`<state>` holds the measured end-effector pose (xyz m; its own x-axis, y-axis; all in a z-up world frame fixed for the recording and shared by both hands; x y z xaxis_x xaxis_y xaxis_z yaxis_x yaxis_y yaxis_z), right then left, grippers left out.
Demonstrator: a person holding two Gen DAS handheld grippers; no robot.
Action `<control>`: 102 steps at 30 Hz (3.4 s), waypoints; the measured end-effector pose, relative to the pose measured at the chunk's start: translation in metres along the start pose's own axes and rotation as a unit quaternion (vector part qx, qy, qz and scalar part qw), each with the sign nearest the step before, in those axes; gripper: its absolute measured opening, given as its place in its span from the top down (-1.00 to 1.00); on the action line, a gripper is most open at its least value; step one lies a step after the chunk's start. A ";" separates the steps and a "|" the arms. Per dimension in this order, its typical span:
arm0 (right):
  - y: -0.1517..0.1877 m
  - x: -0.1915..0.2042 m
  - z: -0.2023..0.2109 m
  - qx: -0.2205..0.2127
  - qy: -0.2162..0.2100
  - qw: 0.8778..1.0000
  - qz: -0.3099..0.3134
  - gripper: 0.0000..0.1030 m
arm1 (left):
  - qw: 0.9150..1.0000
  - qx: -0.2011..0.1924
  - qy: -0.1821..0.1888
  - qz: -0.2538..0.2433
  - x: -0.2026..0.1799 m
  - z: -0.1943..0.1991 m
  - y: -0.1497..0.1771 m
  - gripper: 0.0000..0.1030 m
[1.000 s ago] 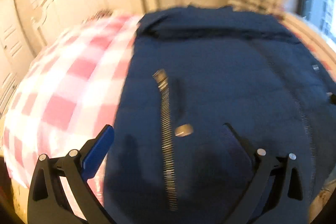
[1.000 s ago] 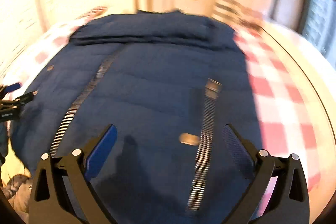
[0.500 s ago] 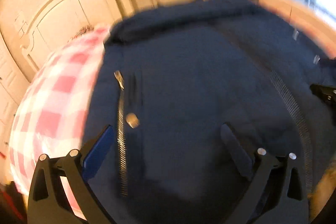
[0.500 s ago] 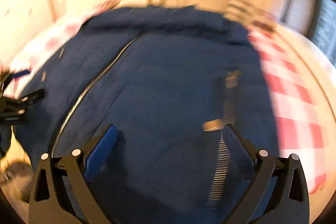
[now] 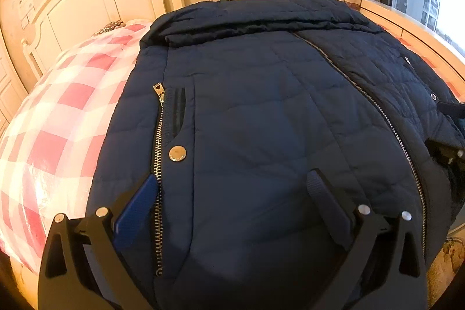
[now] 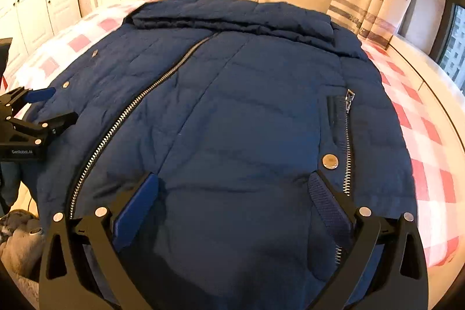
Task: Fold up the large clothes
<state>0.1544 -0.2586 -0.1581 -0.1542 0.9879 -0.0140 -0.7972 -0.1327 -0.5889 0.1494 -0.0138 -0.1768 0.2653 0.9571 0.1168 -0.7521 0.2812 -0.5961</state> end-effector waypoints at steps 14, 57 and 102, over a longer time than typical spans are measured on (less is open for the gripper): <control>0.010 0.023 -0.004 -0.030 -0.036 0.998 0.049 -0.91 | 1.000 0.000 0.020 0.008 0.005 0.001 0.002 -0.96; 0.023 -0.105 0.046 -0.026 -0.076 0.992 -0.100 -0.91 | 0.994 0.014 0.054 0.095 0.128 0.032 0.011 -0.95; 0.117 -0.043 0.074 -0.105 -0.226 0.965 -0.079 0.69 | 0.964 -0.007 0.238 0.119 0.071 0.065 0.108 0.63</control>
<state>0.0247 -0.3221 -0.1661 -0.3174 0.8521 0.4161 -0.7034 0.0828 -0.7060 0.0478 0.0887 -0.1817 0.3359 0.8530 -0.3994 -0.8181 0.0541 -0.5726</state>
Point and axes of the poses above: each gripper's, at about its wrist camera, not at the fingertips, and z roughly against the way its jaws point, x to its left, y to its underside, the point moved 8 cm from there along -z, roughly the way its jaws point, and after that the axes turned 5 degrees about x, right-handed, at the moved point
